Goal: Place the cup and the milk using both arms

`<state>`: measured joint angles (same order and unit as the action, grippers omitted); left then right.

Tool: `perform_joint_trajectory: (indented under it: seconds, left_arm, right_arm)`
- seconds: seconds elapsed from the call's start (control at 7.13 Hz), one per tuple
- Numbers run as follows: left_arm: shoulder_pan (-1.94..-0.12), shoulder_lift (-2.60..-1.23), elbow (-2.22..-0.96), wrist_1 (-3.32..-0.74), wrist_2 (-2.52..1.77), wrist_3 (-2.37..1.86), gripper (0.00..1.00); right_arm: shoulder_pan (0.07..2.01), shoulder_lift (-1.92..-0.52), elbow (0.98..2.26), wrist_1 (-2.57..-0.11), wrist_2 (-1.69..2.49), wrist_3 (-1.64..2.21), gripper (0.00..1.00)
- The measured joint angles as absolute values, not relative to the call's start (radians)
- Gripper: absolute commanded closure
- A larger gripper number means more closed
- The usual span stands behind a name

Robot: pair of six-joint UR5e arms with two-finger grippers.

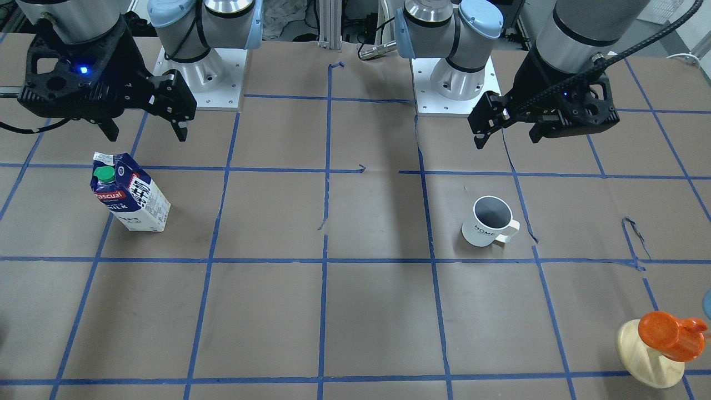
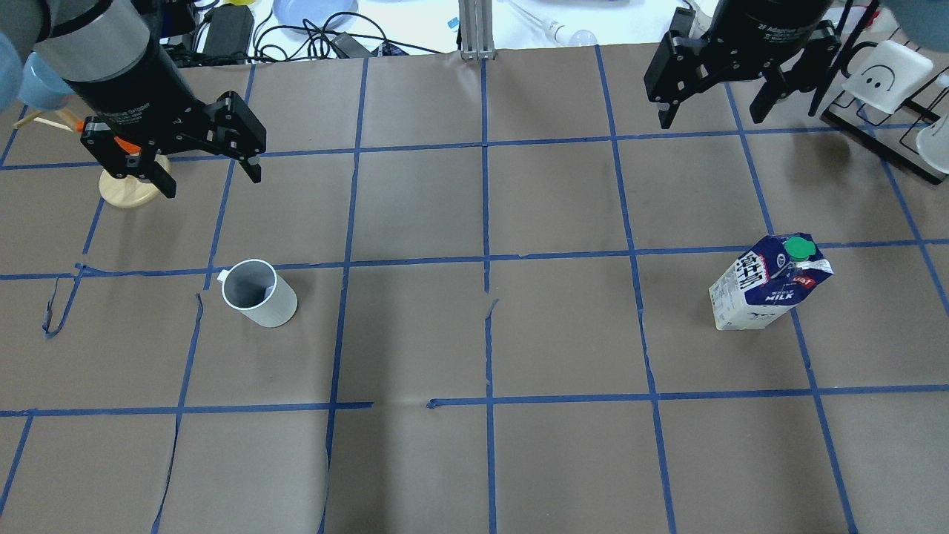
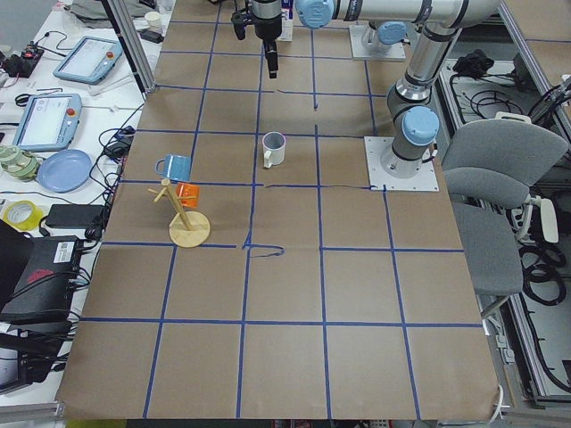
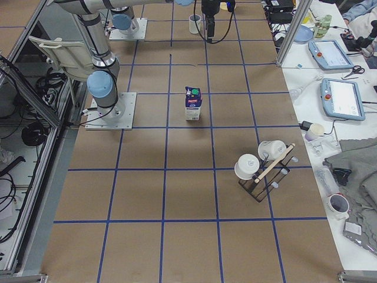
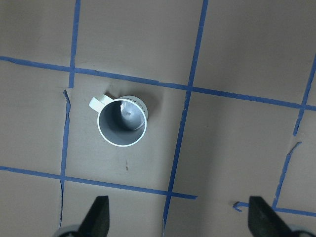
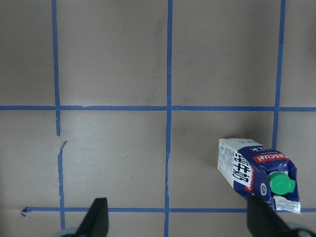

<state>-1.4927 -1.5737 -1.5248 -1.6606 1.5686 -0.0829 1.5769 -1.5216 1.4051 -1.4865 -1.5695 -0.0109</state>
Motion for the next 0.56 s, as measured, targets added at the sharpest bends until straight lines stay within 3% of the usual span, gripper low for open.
perform_joint_trajectory:
  seconds: [0.56]
  left_arm:
    - [-1.413,-1.588,-1.596,-1.637,1.572,-0.084,0.0]
  right_arm:
    - [1.577,-1.522,1.405,-1.485,-1.57,-0.011,0.0]
